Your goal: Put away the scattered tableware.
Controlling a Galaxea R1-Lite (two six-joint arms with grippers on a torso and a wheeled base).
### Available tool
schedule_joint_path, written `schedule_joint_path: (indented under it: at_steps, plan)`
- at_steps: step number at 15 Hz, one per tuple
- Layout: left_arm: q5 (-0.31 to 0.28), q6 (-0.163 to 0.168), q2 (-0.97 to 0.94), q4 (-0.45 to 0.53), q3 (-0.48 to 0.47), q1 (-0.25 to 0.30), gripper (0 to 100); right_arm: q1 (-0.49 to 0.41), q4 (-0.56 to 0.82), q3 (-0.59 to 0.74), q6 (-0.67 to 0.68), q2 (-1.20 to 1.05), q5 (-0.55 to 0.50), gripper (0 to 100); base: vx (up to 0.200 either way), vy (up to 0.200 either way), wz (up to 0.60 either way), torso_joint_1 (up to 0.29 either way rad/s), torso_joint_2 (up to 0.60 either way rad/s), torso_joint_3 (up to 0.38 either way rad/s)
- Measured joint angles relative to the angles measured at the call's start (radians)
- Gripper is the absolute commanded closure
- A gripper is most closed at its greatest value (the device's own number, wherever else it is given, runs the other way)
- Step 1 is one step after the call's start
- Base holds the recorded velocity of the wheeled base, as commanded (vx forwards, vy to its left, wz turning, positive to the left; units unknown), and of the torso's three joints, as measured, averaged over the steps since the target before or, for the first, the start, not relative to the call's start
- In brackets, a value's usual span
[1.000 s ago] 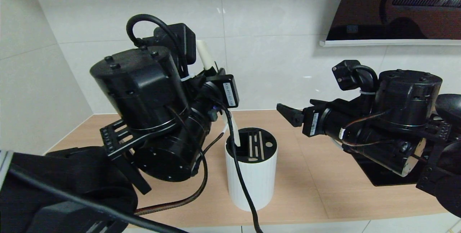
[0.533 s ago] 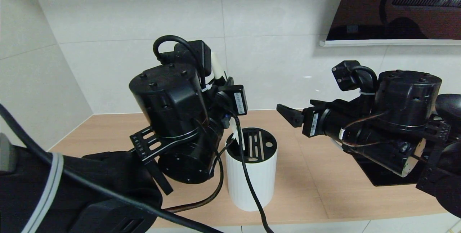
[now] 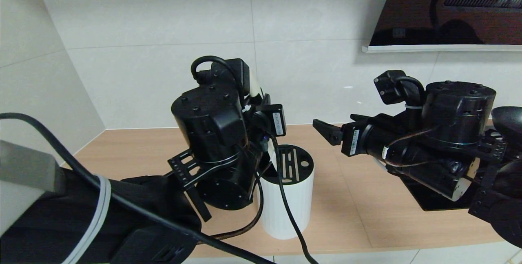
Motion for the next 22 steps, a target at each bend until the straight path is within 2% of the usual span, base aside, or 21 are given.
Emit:
schedule_joint_path:
  at_steps: [4,10,22]
  plan:
    - [0.001,-0.01,0.029,-0.002,0.004,0.0,100,0.0,0.0,0.001,0.0,0.001,0.0,0,0.0,0.0,0.0,0.0,0.0,0.0]
    - [0.0,-0.044,0.087,-0.002,0.016,-0.002,100,0.0,0.0,0.001,0.0,0.004,0.0,0,0.0,0.0,0.0,0.0,0.0,0.0]
    - [-0.001,-0.059,0.205,0.0,0.032,-0.006,100,0.0,0.0,0.006,-0.001,0.011,-0.002,0,0.0,0.0,0.0,0.0,0.0,0.0]
